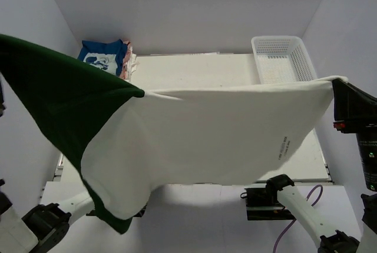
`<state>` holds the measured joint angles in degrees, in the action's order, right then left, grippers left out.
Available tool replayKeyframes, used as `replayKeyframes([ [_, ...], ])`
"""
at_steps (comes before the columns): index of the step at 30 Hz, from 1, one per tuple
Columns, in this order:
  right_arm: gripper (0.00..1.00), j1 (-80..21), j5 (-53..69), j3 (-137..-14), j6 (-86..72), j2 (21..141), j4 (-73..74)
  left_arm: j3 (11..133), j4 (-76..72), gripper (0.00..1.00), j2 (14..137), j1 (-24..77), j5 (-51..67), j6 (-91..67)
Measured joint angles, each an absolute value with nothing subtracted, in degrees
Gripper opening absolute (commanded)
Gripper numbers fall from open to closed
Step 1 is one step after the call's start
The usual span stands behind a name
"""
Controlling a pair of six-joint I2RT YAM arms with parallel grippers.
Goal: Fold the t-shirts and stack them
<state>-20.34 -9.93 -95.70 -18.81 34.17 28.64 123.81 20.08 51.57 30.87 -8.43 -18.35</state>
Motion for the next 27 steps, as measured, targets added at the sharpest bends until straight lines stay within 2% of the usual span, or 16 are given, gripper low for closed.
replayKeyframes([
  [5, 0.00, -20.34, -11.55, -90.00, -18.96, 36.77, 27.49, 109.51, 10.13, 0.00, 51.20, 30.94, -13.87, -13.52],
  [8, 0.00, -20.34, -14.17, -82.96, -19.29, 41.15, 25.02, 100.88, 4.78, 0.00, 55.29, 31.09, -24.18, -8.54],
  [14, 0.00, -20.25, -18.94, -68.20, -20.88, 58.65, 19.20, 92.58, -4.34, 0.00, 76.51, 29.58, -35.31, -0.47],
  [18, 0.00, -19.46, -19.57, -66.22, -21.89, 73.56, 16.40, 93.86, -5.37, 0.00, 95.44, 26.44, -38.48, 1.04],
  [19, 0.00, -19.14, -19.44, -66.41, -22.11, 77.52, 15.51, 95.39, -4.49, 0.13, 100.47, 25.19, -38.76, 0.78],
  [20, 0.00, -18.74, -19.42, -67.16, -22.24, 81.23, 14.90, 97.86, -2.96, 0.34, 105.60, 24.05, -39.07, 0.38],
  [21, 0.14, -18.24, -19.20, -68.42, -22.31, 85.30, 14.48, 101.80, -1.32, 0.62, 111.22, 22.87, -39.07, -0.03],
  [22, 0.71, -17.82, -18.90, -70.04, -22.41, 89.47, 14.28, 107.15, 0.93, 0.99, 117.30, 21.69, -39.03, -0.56],
  [23, 0.90, -17.37, -18.57, -71.85, -22.68, 93.47, 13.89, 112.97, 3.25, 1.00, 123.04, 20.78, -38.65, -0.99],
  [25, 0.90, -16.80, -17.50, -76.03, -22.11, 100.77, 13.32, 122.87, 7.64, 1.00, 132.57, 19.31, -38.22, -2.02],
  [27, 0.90, -16.56, -16.23, -77.58, -22.02, 104.62, 12.51, 127.81, 10.96, 1.00, 138.08, 18.20, -37.76, -2.17],
])
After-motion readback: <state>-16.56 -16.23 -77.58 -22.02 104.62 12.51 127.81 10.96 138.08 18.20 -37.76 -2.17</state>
